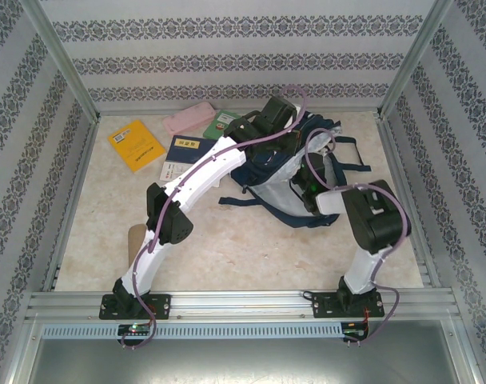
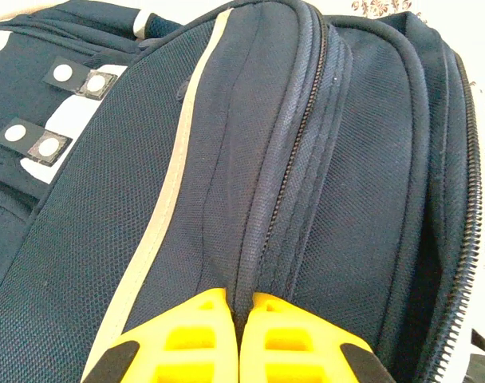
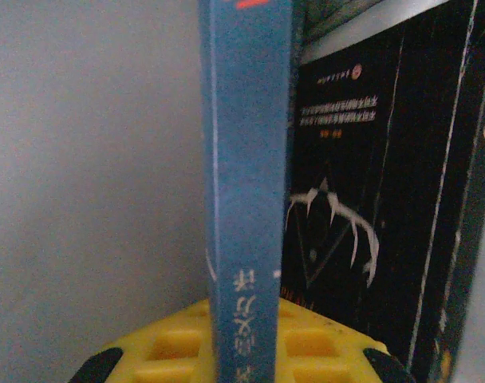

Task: Pack books, pencil case, and school supplies into a backpack

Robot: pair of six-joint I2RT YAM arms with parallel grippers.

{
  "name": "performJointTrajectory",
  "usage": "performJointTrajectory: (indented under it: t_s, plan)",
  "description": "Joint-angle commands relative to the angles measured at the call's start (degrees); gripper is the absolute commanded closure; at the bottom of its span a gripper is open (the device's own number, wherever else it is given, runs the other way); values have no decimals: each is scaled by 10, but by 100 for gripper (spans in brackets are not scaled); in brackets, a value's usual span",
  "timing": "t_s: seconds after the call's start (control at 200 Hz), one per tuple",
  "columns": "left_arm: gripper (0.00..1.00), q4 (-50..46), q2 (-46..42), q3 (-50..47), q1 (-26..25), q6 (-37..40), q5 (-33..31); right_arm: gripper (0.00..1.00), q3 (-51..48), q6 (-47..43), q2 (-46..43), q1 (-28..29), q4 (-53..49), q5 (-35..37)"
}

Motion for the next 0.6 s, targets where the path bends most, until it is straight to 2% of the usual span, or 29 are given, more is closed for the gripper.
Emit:
performJointTrajectory:
  t_s: [0.0, 0.085, 0.12, 0.2, 0.23, 0.265, 0.285, 0.465, 0.595]
  plan:
    - [100, 47, -50, 39, 4, -21, 13, 100, 57, 31, 49, 12, 54, 23]
    - [100, 44, -50, 39, 5, -18, 9, 100, 88, 23, 70, 16, 18, 23]
    - [100, 44, -50, 39, 4, -18, 9, 93, 100, 17, 75, 16, -4, 17]
    - [100, 42, -48, 39, 5, -17, 6, 86, 126, 8, 81, 13, -60, -9]
    - [100, 41, -47, 39, 5, -17, 5, 80, 132, 9, 82, 11, -80, -18]
    - [100, 41, -47, 39, 5, -17, 2, 66, 139, 8, 83, 8, -111, -33]
    - [100, 40, -45, 39, 5, -17, 2, 61, 142, 6, 82, 6, -123, -41]
    - [100, 37, -40, 39, 8, -15, -6, 40, 139, -25, 39, -1, -248, -59]
    - [100, 39, -34, 40, 11, -18, -4, 36, 142, -54, 10, -12, -339, -65]
